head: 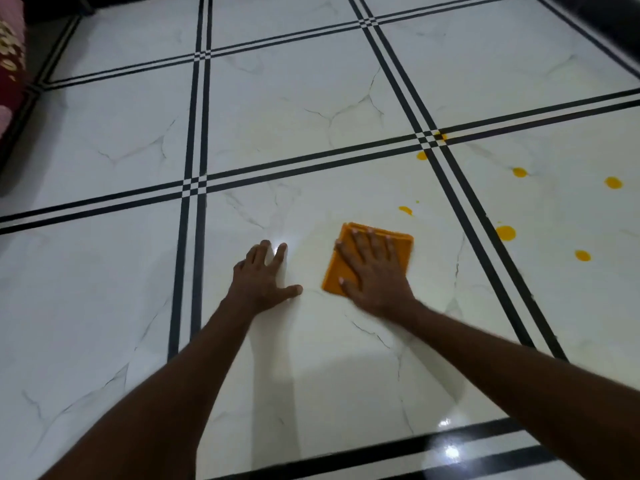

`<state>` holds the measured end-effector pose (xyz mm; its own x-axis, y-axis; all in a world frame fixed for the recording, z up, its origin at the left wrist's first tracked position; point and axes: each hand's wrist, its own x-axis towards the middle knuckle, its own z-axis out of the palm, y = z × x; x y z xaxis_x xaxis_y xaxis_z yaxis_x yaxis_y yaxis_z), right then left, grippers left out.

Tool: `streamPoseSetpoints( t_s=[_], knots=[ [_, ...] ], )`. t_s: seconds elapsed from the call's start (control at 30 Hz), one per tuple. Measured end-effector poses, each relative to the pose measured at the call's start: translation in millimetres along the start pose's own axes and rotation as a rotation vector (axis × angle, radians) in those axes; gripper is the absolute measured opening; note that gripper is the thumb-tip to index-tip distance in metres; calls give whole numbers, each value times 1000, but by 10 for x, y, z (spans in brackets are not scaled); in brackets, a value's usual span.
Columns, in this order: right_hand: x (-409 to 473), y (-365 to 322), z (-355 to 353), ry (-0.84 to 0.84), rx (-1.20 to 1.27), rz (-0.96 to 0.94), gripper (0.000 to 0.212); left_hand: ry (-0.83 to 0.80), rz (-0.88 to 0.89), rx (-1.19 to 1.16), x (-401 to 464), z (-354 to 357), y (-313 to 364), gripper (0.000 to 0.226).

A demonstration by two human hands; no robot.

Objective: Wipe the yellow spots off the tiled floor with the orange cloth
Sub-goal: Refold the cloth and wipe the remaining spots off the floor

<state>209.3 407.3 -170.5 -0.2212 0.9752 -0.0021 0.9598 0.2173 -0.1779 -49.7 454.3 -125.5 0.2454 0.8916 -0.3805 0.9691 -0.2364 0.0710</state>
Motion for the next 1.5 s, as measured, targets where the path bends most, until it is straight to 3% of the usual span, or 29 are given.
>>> streamPoseSetpoints(
  t_s=[0.07,0.13,0.27,0.33,0.47,0.53,0.63,0.7,0.77,0.83,0.9,0.97,1.1,1.23,1.37,1.43,1.5],
  knots=[
    [289,331,-58,-6,-1,28,77,3,14,0,18,-12,17,102],
    [380,758,-134,39,29,275,75,28,7,-7,9,-42,37,101],
    [-76,905,-151,176,33,587,76,267,45,-62,8,-31,285,101],
    [-235,553,-81,166,32,542,78,283,88,-70,90,24,527,103],
    [10,418,-59,26,25,104,78,171,73,-12,189,159,743,104],
    [186,781,-123,25,-3,170,78,156,77,-17,204,166,699,102],
    [41,1328,-199,116,23,536,78,96,76,-9,210,104,670,103],
    [-237,1188,-179,164,33,629,78,67,79,-13,227,77,705,104],
    [-420,724,-107,147,32,531,79,64,78,-36,224,67,720,105],
    [-377,363,-38,70,40,281,80,71,83,-35,231,62,696,105],
    [-133,382,-48,36,28,108,79,99,94,-11,214,99,648,104],
    [0,687,-86,44,39,179,77,152,102,-4,175,170,609,103],
    [-444,1310,-172,159,-17,561,75,210,106,-27,173,252,657,102],
    [-804,1037,-159,180,-23,677,78,241,75,-31,144,255,778,104],
    [-614,665,-76,115,39,389,81,327,200,-9,162,386,1182,96],
    [-497,850,-90,91,52,264,79,321,215,-16,175,471,1360,91],
    [-476,1181,-130,106,20,327,75,331,201,-10,185,504,1357,90]
  ],
)
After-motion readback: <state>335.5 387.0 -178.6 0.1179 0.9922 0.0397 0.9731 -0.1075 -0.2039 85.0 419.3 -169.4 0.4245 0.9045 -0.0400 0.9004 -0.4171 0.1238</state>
